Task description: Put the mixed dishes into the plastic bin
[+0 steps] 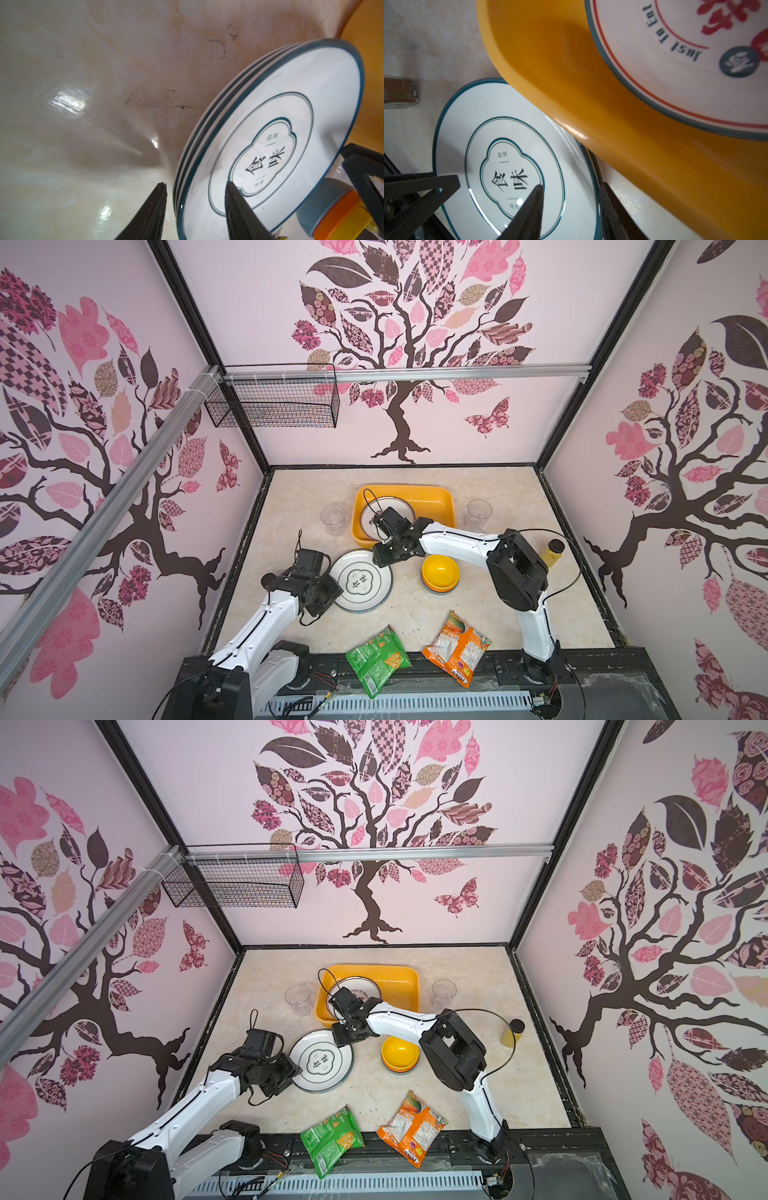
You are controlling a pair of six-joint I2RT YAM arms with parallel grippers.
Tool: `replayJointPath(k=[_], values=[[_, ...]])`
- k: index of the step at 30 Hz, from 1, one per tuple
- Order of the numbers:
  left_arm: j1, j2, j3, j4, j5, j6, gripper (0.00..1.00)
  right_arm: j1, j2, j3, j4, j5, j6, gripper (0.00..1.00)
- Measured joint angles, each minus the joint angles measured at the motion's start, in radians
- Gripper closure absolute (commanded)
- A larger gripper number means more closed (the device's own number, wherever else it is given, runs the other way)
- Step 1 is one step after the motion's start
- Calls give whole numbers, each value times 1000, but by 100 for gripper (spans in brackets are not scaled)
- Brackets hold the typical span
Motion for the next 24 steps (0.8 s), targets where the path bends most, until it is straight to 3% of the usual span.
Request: replayJointPath(k=[24], values=[[1, -34, -16, 0, 0, -8, 53, 0, 11, 2, 0, -34, 0, 62]])
